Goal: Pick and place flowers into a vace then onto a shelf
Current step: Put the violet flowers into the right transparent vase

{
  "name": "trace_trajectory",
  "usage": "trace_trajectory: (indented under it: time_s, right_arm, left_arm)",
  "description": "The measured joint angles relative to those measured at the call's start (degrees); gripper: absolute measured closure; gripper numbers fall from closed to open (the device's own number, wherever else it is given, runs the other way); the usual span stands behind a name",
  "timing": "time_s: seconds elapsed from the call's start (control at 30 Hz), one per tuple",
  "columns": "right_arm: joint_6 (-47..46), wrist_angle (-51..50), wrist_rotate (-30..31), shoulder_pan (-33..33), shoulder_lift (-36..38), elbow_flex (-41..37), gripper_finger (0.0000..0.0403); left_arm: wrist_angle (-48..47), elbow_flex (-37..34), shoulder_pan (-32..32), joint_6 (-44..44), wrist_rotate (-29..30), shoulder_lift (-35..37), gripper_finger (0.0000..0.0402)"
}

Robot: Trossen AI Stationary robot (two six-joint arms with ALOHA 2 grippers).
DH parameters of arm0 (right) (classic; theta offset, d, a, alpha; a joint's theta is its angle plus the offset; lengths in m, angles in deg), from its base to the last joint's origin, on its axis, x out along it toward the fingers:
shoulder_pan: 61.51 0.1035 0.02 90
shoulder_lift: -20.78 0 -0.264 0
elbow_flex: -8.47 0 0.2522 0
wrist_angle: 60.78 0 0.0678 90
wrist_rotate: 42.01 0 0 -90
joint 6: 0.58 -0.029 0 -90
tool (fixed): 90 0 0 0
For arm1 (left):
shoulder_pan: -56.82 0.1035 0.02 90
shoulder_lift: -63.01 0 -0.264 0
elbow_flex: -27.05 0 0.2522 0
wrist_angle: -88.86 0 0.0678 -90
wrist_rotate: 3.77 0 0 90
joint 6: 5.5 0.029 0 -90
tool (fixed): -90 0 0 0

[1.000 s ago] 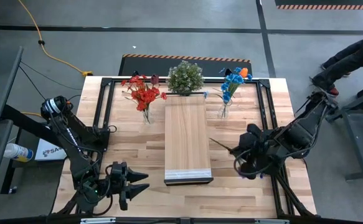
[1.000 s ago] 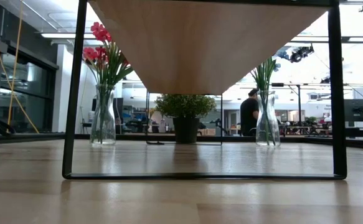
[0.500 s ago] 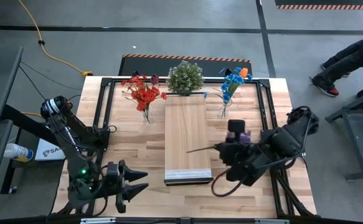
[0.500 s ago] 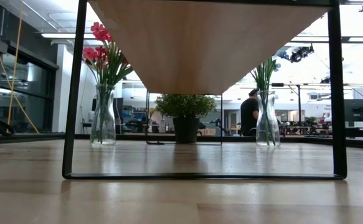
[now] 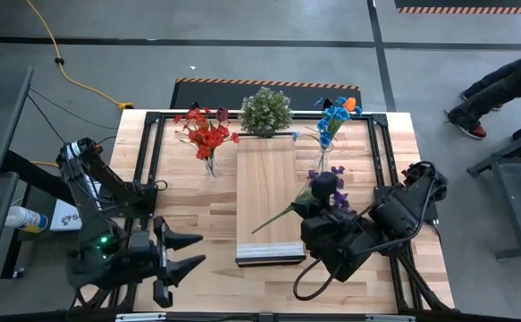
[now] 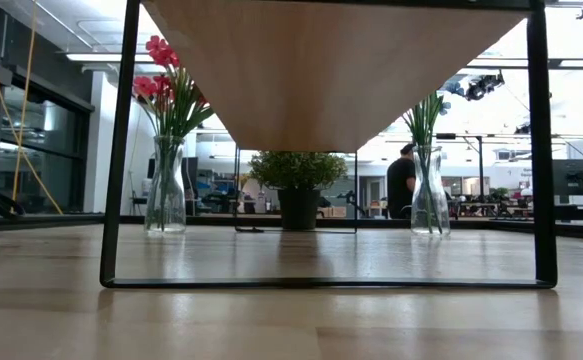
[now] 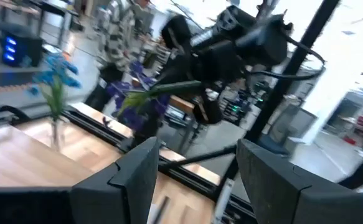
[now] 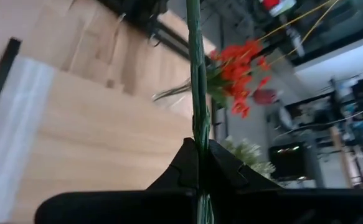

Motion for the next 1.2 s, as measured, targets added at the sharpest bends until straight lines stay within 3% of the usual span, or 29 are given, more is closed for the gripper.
trace_trajectory:
  time_s: [0.2, 0.57, 0.97, 1.2]
  right_arm:
    - [13.9, 10.1, 5.5, 1.4, 0.0, 0.1, 0.0400]
    - [44.2, 24.9, 17.5, 1.8, 0.0, 0.0, 0.0400]
    - [65.2, 26.2, 26.4, 1.3, -2.1, 0.0, 0.0400]
    - [67.8, 22.0, 25.5, -0.3, -6.5, 0.0, 0.0400]
  left_arm:
    - [-0.1, 3.0, 0.6, 2.1, 3.0, 0.0, 0.0151]
    - [1.6, 3.4, 4.9, -2.6, -3.1, 0.0, 0.0151]
    - [1.7, 3.4, 5.0, -7.3, -4.5, 0.0, 0.0151]
    - [2.0, 3.4, 8.3, -9.1, -9.7, 0.0, 0.0151]
